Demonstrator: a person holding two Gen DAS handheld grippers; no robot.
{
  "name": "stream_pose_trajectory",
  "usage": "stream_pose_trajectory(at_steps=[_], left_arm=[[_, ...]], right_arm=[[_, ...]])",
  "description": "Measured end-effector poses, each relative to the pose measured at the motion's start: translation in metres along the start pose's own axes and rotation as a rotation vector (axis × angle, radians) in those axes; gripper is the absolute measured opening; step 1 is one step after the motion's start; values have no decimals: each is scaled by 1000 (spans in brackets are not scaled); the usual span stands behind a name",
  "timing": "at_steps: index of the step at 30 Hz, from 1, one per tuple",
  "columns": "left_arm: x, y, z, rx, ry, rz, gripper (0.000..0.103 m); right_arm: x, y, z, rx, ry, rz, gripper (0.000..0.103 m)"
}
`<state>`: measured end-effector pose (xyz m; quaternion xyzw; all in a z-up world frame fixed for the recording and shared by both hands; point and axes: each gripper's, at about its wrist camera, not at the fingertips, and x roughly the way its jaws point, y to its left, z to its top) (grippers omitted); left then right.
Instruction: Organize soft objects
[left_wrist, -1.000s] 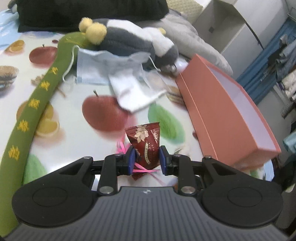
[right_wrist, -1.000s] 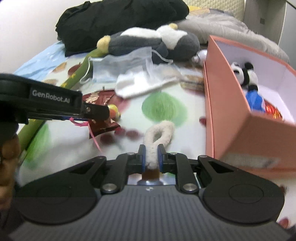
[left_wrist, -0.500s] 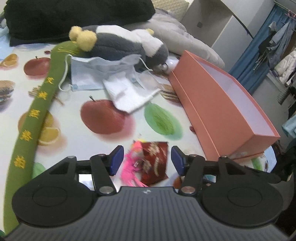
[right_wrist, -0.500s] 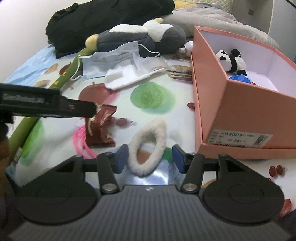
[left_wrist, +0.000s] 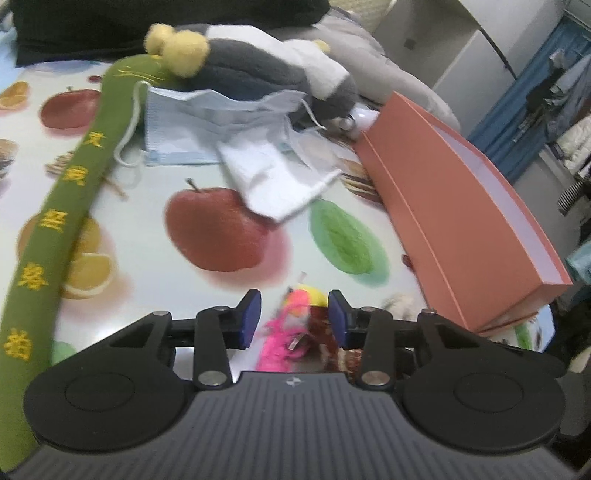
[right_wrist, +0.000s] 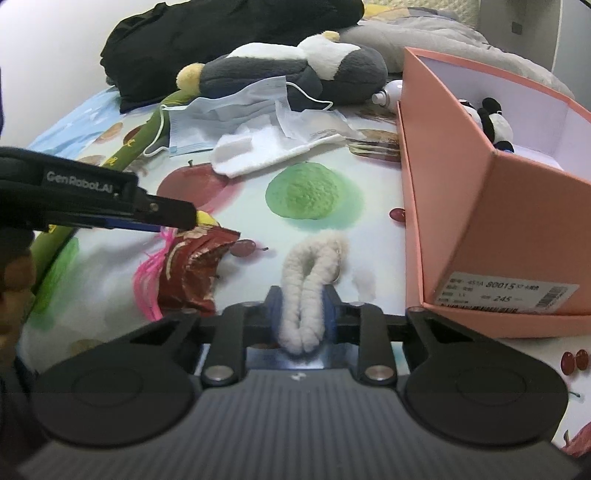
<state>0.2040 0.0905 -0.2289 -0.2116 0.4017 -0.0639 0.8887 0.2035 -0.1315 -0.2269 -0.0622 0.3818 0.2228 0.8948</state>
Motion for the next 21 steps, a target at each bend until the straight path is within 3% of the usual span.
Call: stream_pose_trajectory(at_steps=[6, 8, 9, 21], left_arm=[[10, -9, -4, 41, 15, 15, 46], [11, -10, -3, 39, 15, 19, 35], [11, -10, -3, 34, 19, 17, 35], [-19, -15, 26, 53, -78, 54, 35]], right_arm=[[1, -1, 1, -2, 9, 4, 21], [3, -2, 3, 4, 12, 1, 19], [3, -2, 3, 6, 15, -1, 17], [3, -5, 18, 100, 21, -48, 12]])
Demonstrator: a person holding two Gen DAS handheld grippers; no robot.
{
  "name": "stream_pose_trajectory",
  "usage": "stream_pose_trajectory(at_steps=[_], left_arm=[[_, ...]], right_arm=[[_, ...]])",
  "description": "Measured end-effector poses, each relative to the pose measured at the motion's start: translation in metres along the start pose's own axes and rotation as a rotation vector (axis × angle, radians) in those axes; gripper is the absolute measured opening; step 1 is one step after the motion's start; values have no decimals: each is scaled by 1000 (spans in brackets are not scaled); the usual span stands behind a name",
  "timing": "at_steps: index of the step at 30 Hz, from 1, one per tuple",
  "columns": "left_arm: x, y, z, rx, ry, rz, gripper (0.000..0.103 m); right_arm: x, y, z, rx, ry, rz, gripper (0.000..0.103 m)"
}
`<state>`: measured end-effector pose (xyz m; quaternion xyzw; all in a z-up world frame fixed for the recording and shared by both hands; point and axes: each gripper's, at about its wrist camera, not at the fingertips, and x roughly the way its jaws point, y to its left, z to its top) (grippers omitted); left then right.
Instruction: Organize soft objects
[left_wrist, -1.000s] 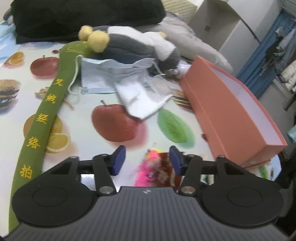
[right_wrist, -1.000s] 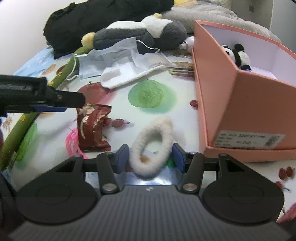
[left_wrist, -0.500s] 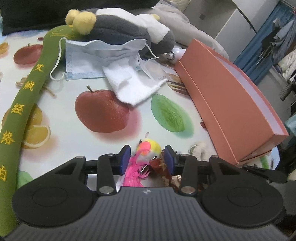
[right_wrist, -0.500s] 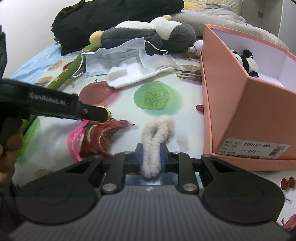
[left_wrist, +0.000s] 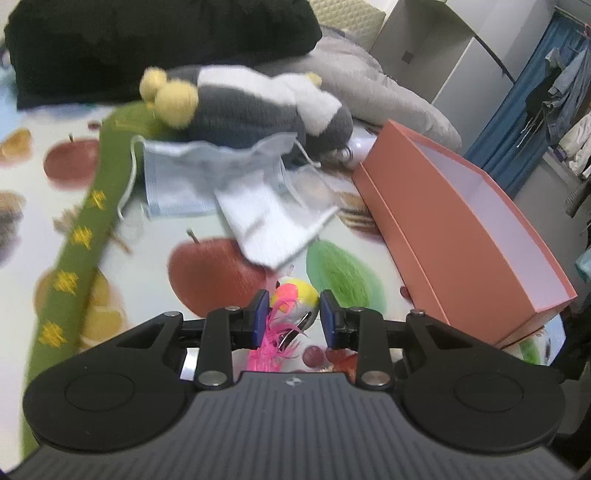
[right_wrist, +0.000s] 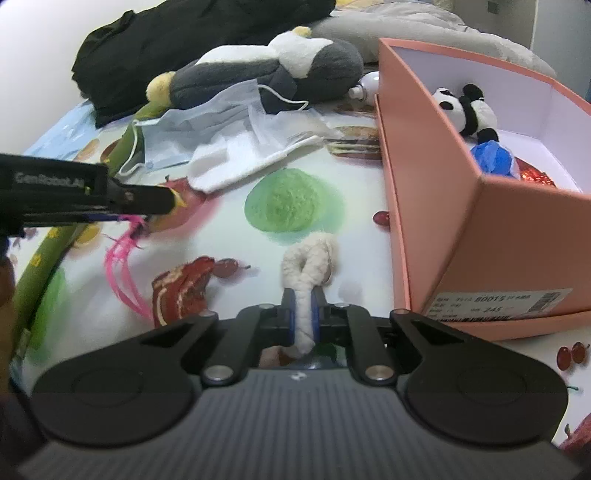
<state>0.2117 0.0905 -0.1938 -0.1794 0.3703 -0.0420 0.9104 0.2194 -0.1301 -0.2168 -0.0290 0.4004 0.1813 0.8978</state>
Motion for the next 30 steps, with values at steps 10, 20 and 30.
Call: stream_pose_trajectory(at_steps=[10, 20, 30], left_arm=[[-46, -16, 18, -24, -53, -9, 35], [-100, -51, 15, -35, -100, -33, 35], [-140, -90, 11, -7, -128, -70, 35]], right_arm=[[-37, 13, 19, 3, -74, 20, 12], [-97, 8, 42, -2, -144, 36, 12], [-161, 4, 45, 6, -224, 51, 12]])
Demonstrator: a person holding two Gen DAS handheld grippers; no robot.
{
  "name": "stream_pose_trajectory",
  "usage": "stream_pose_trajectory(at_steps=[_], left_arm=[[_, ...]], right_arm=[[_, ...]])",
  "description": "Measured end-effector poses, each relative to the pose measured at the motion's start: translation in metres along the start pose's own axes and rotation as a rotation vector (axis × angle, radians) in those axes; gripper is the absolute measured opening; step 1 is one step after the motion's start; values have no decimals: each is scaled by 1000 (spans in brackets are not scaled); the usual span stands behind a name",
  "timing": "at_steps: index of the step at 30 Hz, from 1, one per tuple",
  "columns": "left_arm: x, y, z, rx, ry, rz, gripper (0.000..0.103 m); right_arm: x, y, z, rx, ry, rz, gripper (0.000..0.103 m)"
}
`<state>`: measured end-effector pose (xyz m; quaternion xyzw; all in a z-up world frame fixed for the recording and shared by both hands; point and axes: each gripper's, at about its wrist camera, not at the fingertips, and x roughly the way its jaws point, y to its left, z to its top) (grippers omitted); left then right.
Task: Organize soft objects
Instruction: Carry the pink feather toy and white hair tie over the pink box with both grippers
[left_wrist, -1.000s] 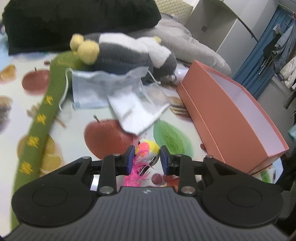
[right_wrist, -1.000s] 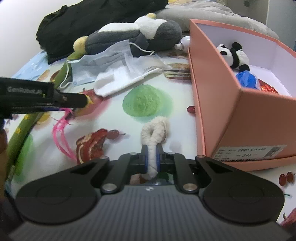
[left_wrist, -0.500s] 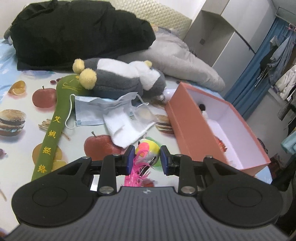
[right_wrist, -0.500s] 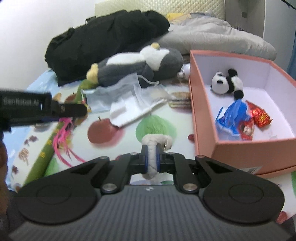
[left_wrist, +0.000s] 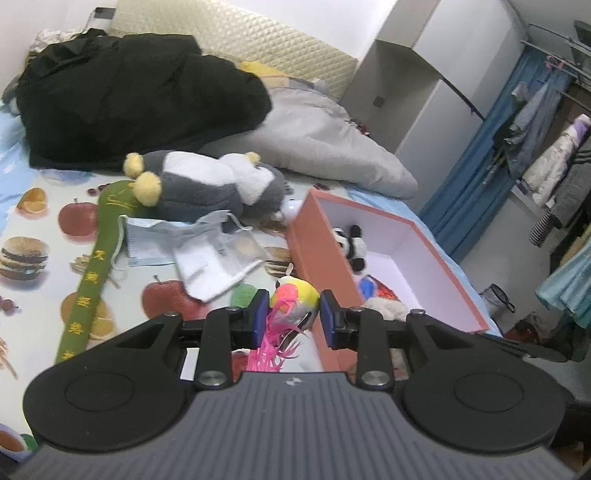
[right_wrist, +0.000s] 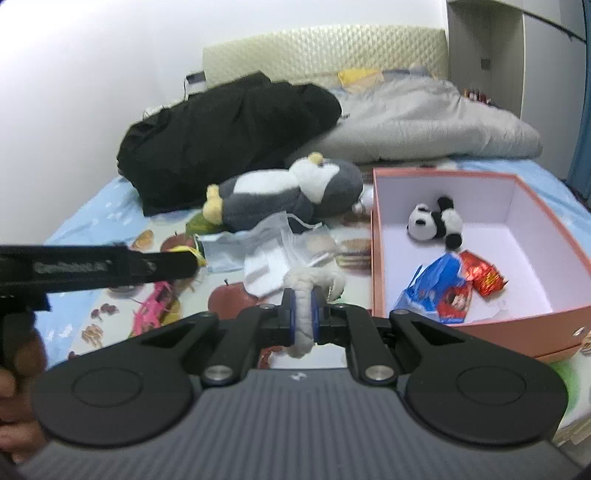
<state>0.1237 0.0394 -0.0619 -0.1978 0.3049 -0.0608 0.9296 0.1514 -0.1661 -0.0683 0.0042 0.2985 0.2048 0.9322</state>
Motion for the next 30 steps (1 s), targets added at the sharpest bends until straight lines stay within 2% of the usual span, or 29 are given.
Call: stream_pose_trajectory(at_steps=[8, 16, 22, 30], left_arm=[[-4, -51, -9, 36, 5, -82, 35], [16, -104, -19, 81, 70, -162, 35], [44, -135, -14, 114, 110, -178, 35], [108, -156, 11, 100, 158, -147, 35]], right_arm=[[-46, -25, -3, 43, -39, -34, 12], [-83, -61, -6, 88, -61, -104, 12], [-82, -95, -2, 145, -61, -127, 12], [-51, -144, 19, 171, -38, -112, 12]])
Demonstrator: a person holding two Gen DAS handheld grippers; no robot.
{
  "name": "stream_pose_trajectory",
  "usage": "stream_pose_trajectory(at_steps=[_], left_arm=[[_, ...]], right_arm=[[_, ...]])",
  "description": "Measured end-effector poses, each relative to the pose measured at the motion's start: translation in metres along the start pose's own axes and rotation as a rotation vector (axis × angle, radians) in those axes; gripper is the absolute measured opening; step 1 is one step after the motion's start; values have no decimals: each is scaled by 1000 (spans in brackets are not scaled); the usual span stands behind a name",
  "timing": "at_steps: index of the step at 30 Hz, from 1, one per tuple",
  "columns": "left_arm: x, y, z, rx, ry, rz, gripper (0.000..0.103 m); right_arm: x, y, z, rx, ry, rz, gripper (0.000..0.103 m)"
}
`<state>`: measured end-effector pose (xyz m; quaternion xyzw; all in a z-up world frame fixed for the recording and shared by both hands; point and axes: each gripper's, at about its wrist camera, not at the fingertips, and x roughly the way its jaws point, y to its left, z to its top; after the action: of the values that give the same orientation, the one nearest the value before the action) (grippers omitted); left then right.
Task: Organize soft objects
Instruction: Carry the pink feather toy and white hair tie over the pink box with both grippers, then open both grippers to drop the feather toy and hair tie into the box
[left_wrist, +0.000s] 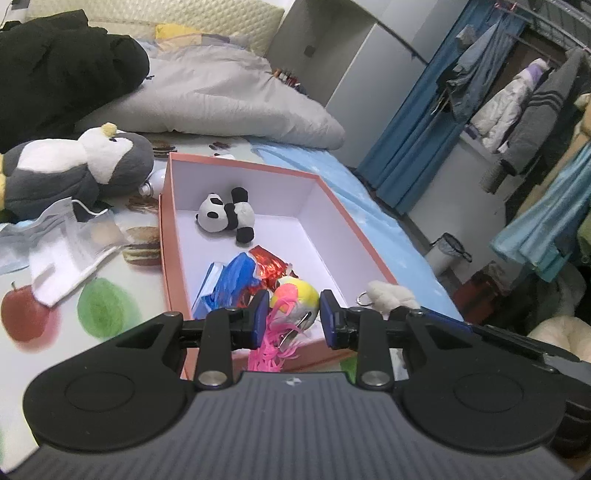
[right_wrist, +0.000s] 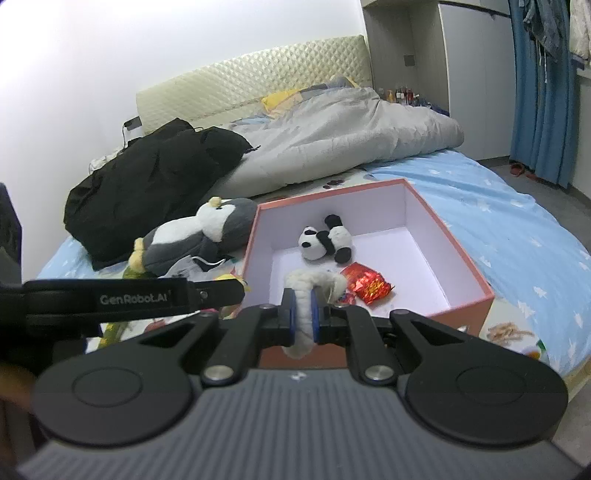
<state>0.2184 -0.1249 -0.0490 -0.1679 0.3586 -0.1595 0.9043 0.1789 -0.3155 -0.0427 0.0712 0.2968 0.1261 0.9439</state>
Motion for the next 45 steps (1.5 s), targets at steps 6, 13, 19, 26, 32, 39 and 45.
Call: stream_pose_trajectory(at_steps=[6, 13, 19, 26, 32, 39, 45], left_arm=[[53, -6, 28, 12, 34, 34, 35], [121, -4, 49, 18, 103, 88, 35], [160, 7, 51, 25, 156, 139, 35], [177, 12, 51, 31, 186, 161, 37], [161, 8, 51, 52, 170, 163, 42], [104, -3, 46, 78, 110, 144, 42], [44, -10, 32, 109, 50, 128, 43]], right_arm=[[39, -34, 22, 11, 29, 9, 12], [98, -66, 29, 34, 116, 11, 13], [136, -84, 22, 45, 179, 24, 13], [153, -91, 19, 37, 212, 27, 18], [137, -90, 23, 46, 188, 12, 46], [98, -70, 23, 51, 139, 21, 46], [55, -48, 17, 51, 81, 28, 46]])
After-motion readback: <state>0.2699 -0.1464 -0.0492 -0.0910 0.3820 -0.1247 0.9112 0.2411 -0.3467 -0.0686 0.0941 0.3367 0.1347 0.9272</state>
